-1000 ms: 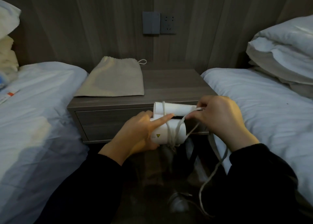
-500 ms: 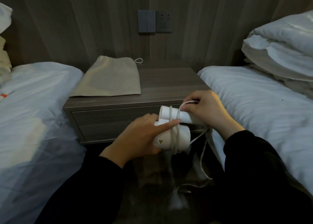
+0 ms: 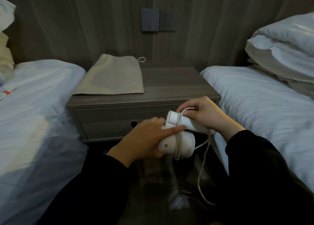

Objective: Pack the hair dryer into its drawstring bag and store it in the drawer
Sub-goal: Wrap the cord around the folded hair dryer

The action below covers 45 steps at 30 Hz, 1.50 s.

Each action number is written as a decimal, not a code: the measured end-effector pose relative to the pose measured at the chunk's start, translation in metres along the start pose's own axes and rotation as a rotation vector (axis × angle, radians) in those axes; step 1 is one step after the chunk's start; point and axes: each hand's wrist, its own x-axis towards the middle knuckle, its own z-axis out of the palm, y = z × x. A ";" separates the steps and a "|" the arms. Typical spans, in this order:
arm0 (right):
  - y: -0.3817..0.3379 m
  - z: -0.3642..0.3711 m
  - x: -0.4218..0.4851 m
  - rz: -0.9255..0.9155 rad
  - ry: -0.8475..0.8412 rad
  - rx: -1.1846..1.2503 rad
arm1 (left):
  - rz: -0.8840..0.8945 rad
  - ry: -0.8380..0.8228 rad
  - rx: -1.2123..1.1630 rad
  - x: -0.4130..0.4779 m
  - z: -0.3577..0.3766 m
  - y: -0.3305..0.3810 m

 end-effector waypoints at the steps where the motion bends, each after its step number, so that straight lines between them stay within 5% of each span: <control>1: 0.002 0.002 0.000 0.001 0.021 0.003 | 0.001 -0.001 -0.004 0.000 0.000 0.000; 10: 0.018 0.007 0.005 0.121 0.240 -0.012 | -0.035 0.016 -0.052 -0.004 0.001 -0.012; 19: 0.040 -0.018 0.005 0.130 0.188 0.080 | -0.052 0.053 -0.104 -0.007 0.007 -0.021; 25: 0.063 -0.029 0.003 0.231 0.308 0.328 | -0.070 -0.026 -0.237 -0.009 0.008 -0.020; 31: 0.080 -0.021 0.005 0.324 0.175 0.772 | -0.174 -0.044 -0.458 -0.009 0.009 -0.021; 45: 0.090 0.003 0.008 0.429 0.309 0.735 | -0.271 0.077 -0.863 -0.010 0.007 -0.024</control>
